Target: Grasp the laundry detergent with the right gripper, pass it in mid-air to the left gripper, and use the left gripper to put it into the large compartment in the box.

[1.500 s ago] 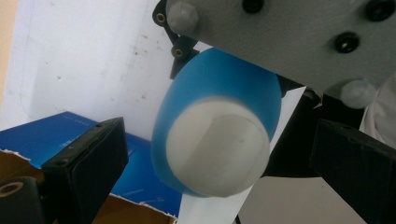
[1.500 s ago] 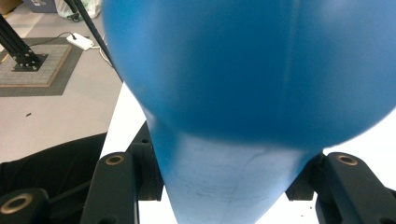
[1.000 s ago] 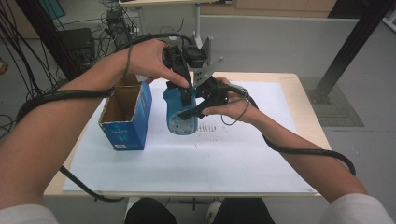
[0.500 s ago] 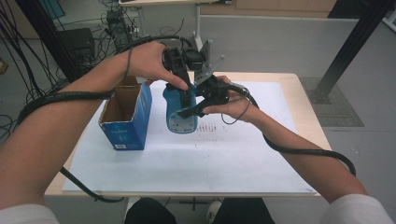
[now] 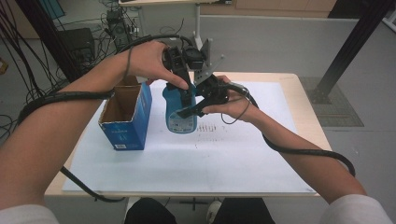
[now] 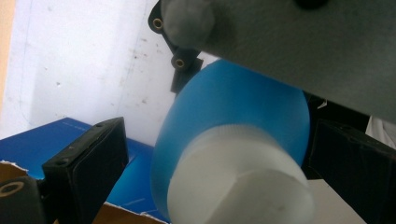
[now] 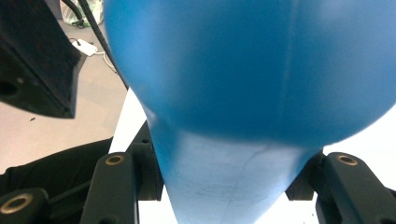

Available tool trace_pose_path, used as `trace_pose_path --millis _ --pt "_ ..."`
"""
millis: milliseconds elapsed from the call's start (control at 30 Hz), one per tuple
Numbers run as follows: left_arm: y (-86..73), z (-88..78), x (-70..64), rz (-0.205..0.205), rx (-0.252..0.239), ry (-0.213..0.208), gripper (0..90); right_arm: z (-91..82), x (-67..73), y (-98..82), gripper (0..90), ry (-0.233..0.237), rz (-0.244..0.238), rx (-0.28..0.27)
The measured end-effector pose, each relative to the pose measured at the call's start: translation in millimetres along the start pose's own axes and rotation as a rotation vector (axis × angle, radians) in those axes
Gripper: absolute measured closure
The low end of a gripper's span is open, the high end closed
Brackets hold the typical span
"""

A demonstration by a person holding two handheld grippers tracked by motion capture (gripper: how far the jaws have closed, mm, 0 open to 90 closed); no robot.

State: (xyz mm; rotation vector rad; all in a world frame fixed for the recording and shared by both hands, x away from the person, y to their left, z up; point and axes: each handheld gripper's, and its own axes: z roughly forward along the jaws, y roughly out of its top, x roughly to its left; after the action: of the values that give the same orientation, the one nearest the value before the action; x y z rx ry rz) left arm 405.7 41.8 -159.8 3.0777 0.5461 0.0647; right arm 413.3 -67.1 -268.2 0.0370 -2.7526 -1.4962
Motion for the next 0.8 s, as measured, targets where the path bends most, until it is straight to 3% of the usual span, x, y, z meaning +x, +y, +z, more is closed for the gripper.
trace_pose_path --millis 233,800 --pt "-1.4 0.3 -0.4 -0.014 -0.009 0.002 4.9 -0.6 0.1 1.6 44.1 0.006 -0.001 -0.007" --pt "0.1 0.5 -0.9 -0.004 0.01 0.009 4.9 -2.7 0.5 2.5 44.1 0.0 -0.008 -0.011"
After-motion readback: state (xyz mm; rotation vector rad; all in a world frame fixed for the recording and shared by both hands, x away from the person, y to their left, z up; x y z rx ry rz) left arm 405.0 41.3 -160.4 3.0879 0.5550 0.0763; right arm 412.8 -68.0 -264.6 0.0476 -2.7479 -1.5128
